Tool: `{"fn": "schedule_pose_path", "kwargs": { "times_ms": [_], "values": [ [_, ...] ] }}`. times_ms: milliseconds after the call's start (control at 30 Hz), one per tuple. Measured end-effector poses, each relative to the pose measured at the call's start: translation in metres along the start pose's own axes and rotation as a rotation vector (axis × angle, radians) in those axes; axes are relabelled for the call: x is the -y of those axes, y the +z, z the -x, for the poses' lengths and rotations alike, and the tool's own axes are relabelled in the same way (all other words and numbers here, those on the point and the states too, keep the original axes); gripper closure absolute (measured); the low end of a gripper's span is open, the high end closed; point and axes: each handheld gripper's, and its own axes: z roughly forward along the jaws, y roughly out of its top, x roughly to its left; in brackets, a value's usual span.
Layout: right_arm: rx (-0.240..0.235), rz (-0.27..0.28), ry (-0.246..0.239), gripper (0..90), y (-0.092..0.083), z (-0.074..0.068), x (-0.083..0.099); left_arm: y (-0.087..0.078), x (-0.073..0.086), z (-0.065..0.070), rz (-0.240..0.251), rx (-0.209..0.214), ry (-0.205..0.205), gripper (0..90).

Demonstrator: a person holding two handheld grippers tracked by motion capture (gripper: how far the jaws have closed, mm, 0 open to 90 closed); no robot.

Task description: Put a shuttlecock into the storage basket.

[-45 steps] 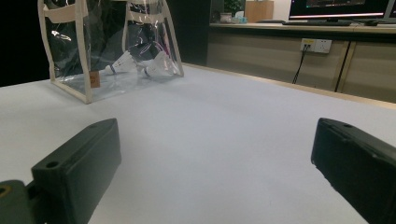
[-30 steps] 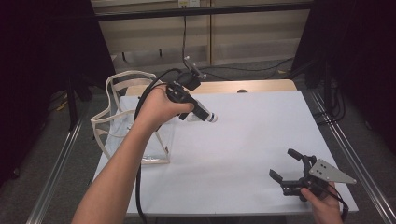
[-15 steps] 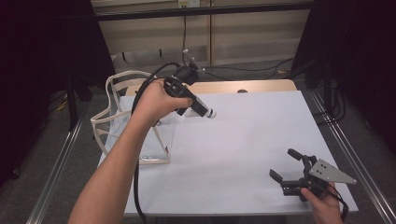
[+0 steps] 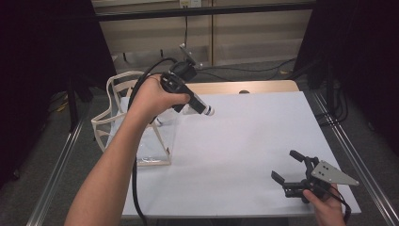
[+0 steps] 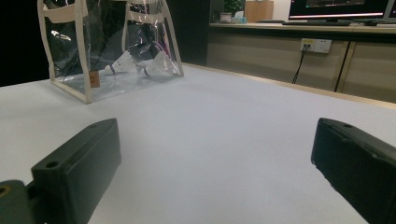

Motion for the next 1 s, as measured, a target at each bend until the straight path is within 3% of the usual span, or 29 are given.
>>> {"fn": "schedule_pose_path", "kwargs": {
  "times_ms": [1000],
  "values": [
    [0.000, 0.000, -0.001, 1.0, 0.000, 0.000, 0.000, -0.023, 0.007, -0.010, 0.021, -0.036, -0.027, 88.2]
  ]
}}
